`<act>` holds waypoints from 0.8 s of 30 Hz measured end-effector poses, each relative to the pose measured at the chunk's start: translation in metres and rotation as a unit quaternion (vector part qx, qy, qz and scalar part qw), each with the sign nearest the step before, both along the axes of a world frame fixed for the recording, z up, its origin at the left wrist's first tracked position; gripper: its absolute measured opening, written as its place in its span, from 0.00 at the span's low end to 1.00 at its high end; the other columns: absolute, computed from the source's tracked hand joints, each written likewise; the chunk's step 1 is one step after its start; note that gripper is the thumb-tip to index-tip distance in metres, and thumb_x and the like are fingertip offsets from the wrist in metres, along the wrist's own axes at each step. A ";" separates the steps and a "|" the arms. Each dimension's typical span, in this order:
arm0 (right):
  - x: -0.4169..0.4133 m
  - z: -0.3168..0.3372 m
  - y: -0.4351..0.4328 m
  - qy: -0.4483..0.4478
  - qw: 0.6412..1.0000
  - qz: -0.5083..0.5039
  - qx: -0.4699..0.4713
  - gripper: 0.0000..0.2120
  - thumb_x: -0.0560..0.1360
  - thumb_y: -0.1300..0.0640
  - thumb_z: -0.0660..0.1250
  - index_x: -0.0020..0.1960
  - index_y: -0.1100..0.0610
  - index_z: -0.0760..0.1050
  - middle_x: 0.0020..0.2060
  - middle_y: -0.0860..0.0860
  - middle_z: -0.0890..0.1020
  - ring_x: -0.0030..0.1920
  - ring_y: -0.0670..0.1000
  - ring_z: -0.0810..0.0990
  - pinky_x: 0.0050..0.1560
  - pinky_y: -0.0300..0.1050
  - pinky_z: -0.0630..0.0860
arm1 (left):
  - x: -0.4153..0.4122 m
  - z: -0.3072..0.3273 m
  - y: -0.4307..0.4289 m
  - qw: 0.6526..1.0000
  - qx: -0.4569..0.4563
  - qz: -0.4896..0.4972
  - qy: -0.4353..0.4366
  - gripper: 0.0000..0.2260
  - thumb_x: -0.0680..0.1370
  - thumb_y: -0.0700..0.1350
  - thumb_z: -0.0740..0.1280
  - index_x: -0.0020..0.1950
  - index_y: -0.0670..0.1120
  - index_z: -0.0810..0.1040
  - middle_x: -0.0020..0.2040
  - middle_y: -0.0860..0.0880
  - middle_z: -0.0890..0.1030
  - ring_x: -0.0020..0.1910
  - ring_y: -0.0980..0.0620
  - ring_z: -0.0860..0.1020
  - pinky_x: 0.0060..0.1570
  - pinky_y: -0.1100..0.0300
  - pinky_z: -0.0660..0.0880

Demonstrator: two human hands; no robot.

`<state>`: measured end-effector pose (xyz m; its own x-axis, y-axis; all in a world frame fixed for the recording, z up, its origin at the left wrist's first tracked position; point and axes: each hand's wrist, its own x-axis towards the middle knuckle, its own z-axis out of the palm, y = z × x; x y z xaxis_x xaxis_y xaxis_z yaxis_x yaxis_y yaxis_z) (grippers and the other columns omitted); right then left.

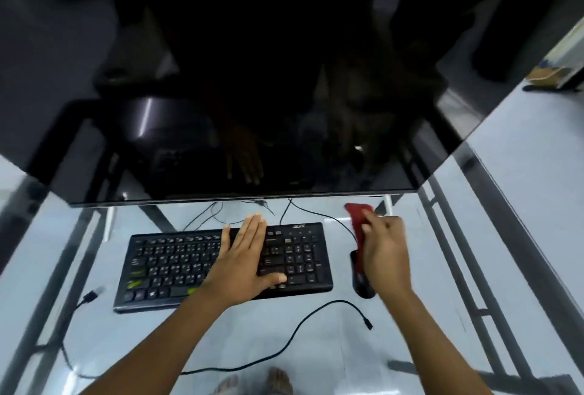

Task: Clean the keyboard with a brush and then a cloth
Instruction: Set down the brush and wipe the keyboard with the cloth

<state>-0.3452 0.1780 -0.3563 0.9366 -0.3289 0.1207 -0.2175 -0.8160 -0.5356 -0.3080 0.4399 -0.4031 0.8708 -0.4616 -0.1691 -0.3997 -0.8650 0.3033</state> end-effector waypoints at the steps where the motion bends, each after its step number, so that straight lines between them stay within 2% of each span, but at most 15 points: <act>1: 0.002 -0.001 0.022 0.003 1.000 0.015 0.020 0.08 0.76 0.42 0.63 0.45 0.45 0.72 0.37 0.50 0.80 0.33 0.53 0.78 0.35 0.48 0.75 | 0.000 -0.001 0.009 1.000 0.003 0.009 0.011 0.53 0.67 0.77 0.54 0.77 0.46 0.34 0.76 0.52 0.31 0.73 0.56 0.29 0.72 0.44 0.31; 3: 0.006 -0.019 0.059 -0.002 0.997 0.075 0.004 0.13 0.74 0.38 0.64 0.44 0.47 0.73 0.37 0.47 0.82 0.39 0.51 0.81 0.41 0.49 0.75 | 0.001 -0.003 0.025 0.999 0.018 0.017 0.031 0.58 0.62 0.80 0.54 0.76 0.46 0.32 0.75 0.52 0.29 0.73 0.56 0.27 0.72 0.43 0.30; 5: 0.001 -0.042 0.093 -0.025 0.991 0.126 0.028 0.13 0.76 0.39 0.63 0.51 0.47 0.75 0.42 0.42 0.78 0.46 0.49 0.78 0.45 0.43 0.74 | 0.002 -0.007 0.036 0.998 0.036 0.016 0.051 0.61 0.58 0.81 0.53 0.76 0.46 0.32 0.76 0.51 0.30 0.73 0.55 0.27 0.72 0.41 0.31; 6: -0.005 -0.057 0.106 -0.031 0.985 0.168 -0.004 0.12 0.76 0.42 0.63 0.56 0.47 0.76 0.45 0.42 0.76 0.48 0.49 0.77 0.47 0.43 0.73 | 0.002 -0.009 0.040 0.997 0.041 0.015 0.059 0.62 0.58 0.81 0.53 0.77 0.46 0.32 0.76 0.51 0.30 0.73 0.55 0.28 0.72 0.40 0.31; 7: -0.011 -0.065 0.115 -0.028 0.974 0.208 -0.086 0.14 0.76 0.46 0.65 0.61 0.46 0.75 0.48 0.45 0.76 0.48 0.51 0.75 0.47 0.45 0.72 | 0.002 -0.009 0.041 0.997 0.042 0.014 0.063 0.61 0.58 0.81 0.54 0.77 0.46 0.32 0.76 0.50 0.30 0.73 0.54 0.28 0.71 0.40 0.31; 9: -0.009 -0.076 0.111 -0.039 0.954 0.249 -0.162 0.19 0.73 0.52 0.69 0.64 0.45 0.75 0.47 0.49 0.75 0.45 0.53 0.74 0.45 0.49 0.73 | 0.002 -0.008 0.042 0.997 0.047 0.008 0.068 0.61 0.59 0.79 0.58 0.77 0.45 0.33 0.76 0.50 0.31 0.74 0.53 0.29 0.72 0.41 0.31; 11: 0.011 -0.073 0.095 -0.039 0.965 0.188 -0.177 0.21 0.72 0.56 0.70 0.64 0.46 0.76 0.46 0.51 0.75 0.45 0.54 0.73 0.45 0.51 0.73 | 0.004 -0.007 0.041 0.996 0.054 0.004 0.067 0.61 0.62 0.77 0.62 0.77 0.45 0.33 0.76 0.49 0.31 0.74 0.52 0.29 0.72 0.42 0.32; 14: 0.023 -0.066 0.088 0.004 0.994 0.002 -0.110 0.20 0.74 0.58 0.67 0.65 0.51 0.75 0.48 0.54 0.73 0.48 0.58 0.73 0.49 0.54 0.69 | 0.003 -0.005 0.039 0.996 0.067 0.003 0.066 0.60 0.63 0.75 0.63 0.77 0.44 0.33 0.76 0.49 0.31 0.74 0.51 0.29 0.73 0.41 0.34; 15: 0.019 -0.068 0.098 0.005 0.994 0.003 -0.107 0.20 0.75 0.56 0.65 0.66 0.51 0.74 0.50 0.54 0.73 0.49 0.57 0.72 0.49 0.54 0.69 | 0.002 -0.005 0.039 0.995 0.070 0.004 0.065 0.60 0.63 0.75 0.64 0.77 0.44 0.33 0.76 0.49 0.31 0.74 0.51 0.29 0.73 0.41 0.34; 17: -0.003 -0.073 0.125 -0.007 0.984 0.121 -0.134 0.22 0.75 0.53 0.65 0.68 0.49 0.71 0.51 0.53 0.73 0.49 0.54 0.72 0.48 0.52 0.70 | 0.002 -0.006 0.040 0.995 0.074 0.004 0.062 0.60 0.63 0.76 0.63 0.77 0.44 0.33 0.76 0.48 0.31 0.74 0.51 0.29 0.73 0.41 0.34; 19: -0.008 -0.075 0.123 -0.041 0.949 0.259 -0.177 0.26 0.72 0.56 0.70 0.69 0.48 0.71 0.50 0.53 0.75 0.46 0.54 0.75 0.45 0.50 0.71 | 0.001 -0.006 0.041 0.996 0.073 0.002 0.058 0.60 0.63 0.76 0.63 0.77 0.44 0.33 0.76 0.48 0.31 0.74 0.51 0.29 0.73 0.41 0.34; 20: 0.005 -0.074 0.112 -0.039 0.942 0.277 -0.187 0.27 0.71 0.59 0.70 0.69 0.46 0.71 0.50 0.53 0.75 0.47 0.55 0.75 0.45 0.50 0.71 | 0.001 -0.007 0.041 0.996 0.072 0.002 0.058 0.60 0.63 0.76 0.63 0.77 0.44 0.34 0.77 0.48 0.32 0.74 0.51 0.29 0.73 0.41 0.34; 22: 0.025 -0.070 0.095 0.027 0.980 0.149 -0.125 0.25 0.74 0.61 0.65 0.69 0.45 0.70 0.52 0.53 0.73 0.50 0.56 0.73 0.47 0.51 0.70 | 0.002 -0.007 0.041 0.996 0.073 0.003 0.058 0.61 0.63 0.76 0.63 0.77 0.44 0.34 0.77 0.48 0.32 0.74 0.51 0.29 0.73 0.41 0.34; 23: 0.031 -0.067 0.094 0.041 0.994 0.049 -0.091 0.22 0.76 0.60 0.64 0.69 0.48 0.71 0.51 0.54 0.73 0.50 0.58 0.73 0.48 0.52 0.69 | 0.001 -0.007 0.041 0.995 0.076 0.002 0.058 0.61 0.63 0.76 0.63 0.77 0.44 0.34 0.77 0.48 0.32 0.74 0.51 0.29 0.73 0.41 0.34; 24: 0.031 -0.065 0.102 0.041 0.995 0.004 -0.087 0.20 0.76 0.58 0.65 0.67 0.52 0.72 0.49 0.55 0.74 0.49 0.59 0.74 0.48 0.52 0.70 | 0.001 -0.007 0.040 0.995 0.078 0.002 0.057 0.61 0.63 0.76 0.63 0.77 0.44 0.33 0.77 0.48 0.32 0.74 0.51 0.29 0.73 0.41 0.35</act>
